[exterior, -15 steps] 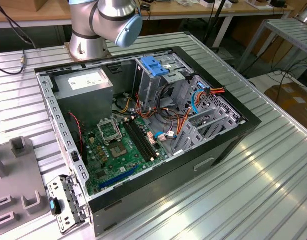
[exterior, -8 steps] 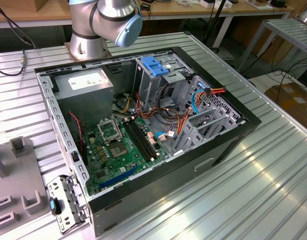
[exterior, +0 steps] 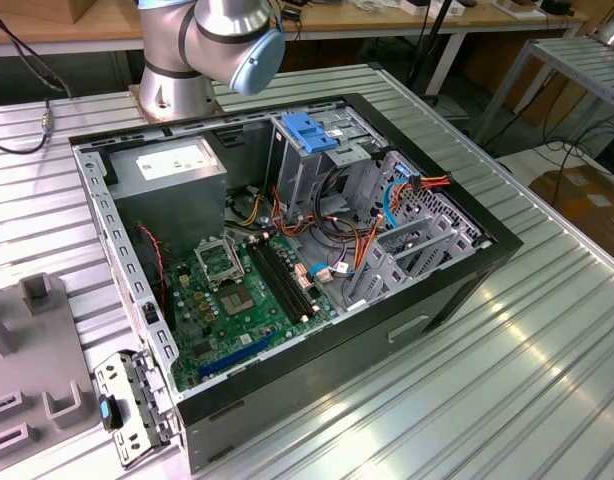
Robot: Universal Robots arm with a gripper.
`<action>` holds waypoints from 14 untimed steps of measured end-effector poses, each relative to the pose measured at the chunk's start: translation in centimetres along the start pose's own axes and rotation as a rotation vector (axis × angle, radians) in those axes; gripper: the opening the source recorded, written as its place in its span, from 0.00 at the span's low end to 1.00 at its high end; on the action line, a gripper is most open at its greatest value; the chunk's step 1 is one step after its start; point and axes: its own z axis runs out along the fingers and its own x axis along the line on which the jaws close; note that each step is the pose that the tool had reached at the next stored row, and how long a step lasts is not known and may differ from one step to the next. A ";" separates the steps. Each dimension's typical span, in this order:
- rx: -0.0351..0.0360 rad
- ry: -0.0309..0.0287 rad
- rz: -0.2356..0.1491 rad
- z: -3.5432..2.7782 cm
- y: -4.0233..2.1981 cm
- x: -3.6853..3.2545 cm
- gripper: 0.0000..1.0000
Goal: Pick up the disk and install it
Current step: 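Pick up the disk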
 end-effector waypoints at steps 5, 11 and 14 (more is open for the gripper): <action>0.0048 -0.0004 -0.002 0.89 0.04 -0.33 0.63; 0.0086 -0.0005 -0.010 1.79 0.23 -0.41 0.63; 0.0096 -0.0006 -0.015 2.39 0.27 -0.44 0.63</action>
